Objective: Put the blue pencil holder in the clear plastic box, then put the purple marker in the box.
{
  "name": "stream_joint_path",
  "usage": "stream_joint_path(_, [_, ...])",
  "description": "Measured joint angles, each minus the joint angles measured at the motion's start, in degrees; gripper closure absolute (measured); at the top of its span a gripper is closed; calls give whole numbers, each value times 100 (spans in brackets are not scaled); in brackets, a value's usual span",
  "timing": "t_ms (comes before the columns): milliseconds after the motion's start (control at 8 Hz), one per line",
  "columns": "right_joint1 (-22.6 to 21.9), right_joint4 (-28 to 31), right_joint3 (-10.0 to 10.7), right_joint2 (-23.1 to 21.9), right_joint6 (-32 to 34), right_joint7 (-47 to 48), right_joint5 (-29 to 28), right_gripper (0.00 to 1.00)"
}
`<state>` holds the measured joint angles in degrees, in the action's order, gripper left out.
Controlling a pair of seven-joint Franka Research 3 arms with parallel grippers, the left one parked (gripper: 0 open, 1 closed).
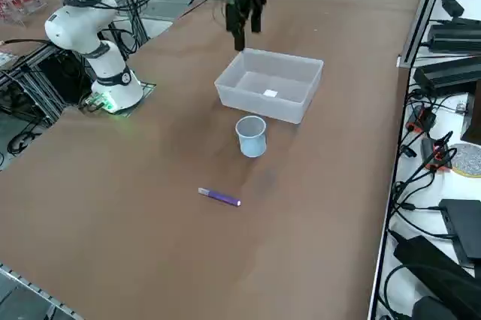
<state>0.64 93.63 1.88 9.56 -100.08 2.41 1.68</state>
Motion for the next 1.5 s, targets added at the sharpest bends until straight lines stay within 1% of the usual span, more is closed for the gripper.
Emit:
stream_joint_path(250, [146, 135, 8, 401, -492, -35, 1, 0])
stream_joint_path(500, [308, 381, 14, 646, -1033, -114, 1, 0])
stream_joint_path(875, [428, 1095, 15, 772, -1937, -130, 1, 7])
stream_joint_path(1125, [505, 1575, 16, 792, -2446, -414, 3, 14])
stream_joint_path(1500, [649, 1750, 17, 949, -2751, -619, 3, 18])
